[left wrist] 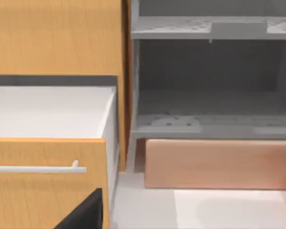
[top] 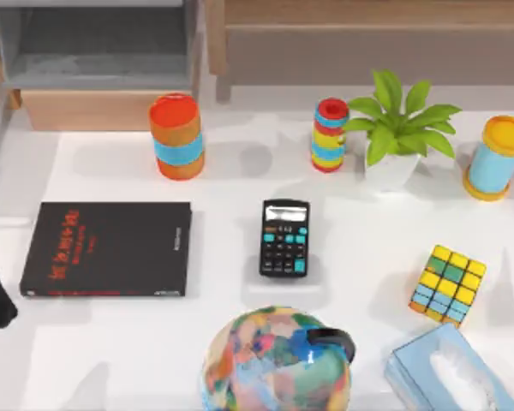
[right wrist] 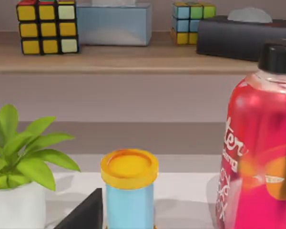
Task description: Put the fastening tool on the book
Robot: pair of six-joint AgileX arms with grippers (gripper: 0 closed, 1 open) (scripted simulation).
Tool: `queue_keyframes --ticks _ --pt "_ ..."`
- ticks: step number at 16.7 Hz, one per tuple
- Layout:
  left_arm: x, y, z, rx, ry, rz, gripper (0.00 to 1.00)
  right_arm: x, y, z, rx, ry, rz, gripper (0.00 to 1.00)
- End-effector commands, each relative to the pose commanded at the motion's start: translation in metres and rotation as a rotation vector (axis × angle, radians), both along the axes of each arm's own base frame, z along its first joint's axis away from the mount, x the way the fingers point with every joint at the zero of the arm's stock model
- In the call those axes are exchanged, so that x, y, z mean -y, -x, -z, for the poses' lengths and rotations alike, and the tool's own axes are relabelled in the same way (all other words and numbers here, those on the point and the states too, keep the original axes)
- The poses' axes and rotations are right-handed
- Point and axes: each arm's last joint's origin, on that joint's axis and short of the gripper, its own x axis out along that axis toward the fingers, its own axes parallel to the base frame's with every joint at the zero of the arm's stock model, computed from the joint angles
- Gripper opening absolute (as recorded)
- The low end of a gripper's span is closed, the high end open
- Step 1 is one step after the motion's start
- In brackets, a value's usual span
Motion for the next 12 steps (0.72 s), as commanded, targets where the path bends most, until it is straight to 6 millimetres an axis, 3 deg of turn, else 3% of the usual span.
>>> queue_keyframes --ticks 3,6,9,12 --pt "0.000 0.000 -0.002 -0.009 -0.002 0.001 1.00 0.000 0.000 0.000 0.000 0.000 0.000 1.00" --pt "0.000 -0.001 -0.017 -0.097 -0.017 -0.002 1.00 0.000 0.000 0.000 0.000 0.000 0.000 1.00" --pt "-0.003 -0.007 -0.049 -0.259 -0.043 -0.019 1.00 0.000 0.000 0.000 0.000 0.000 0.000 1.00" --pt "-0.009 -0.025 -0.100 -0.444 -0.073 -0.044 1.00 0.000 0.000 0.000 0.000 0.000 0.000 1.00"
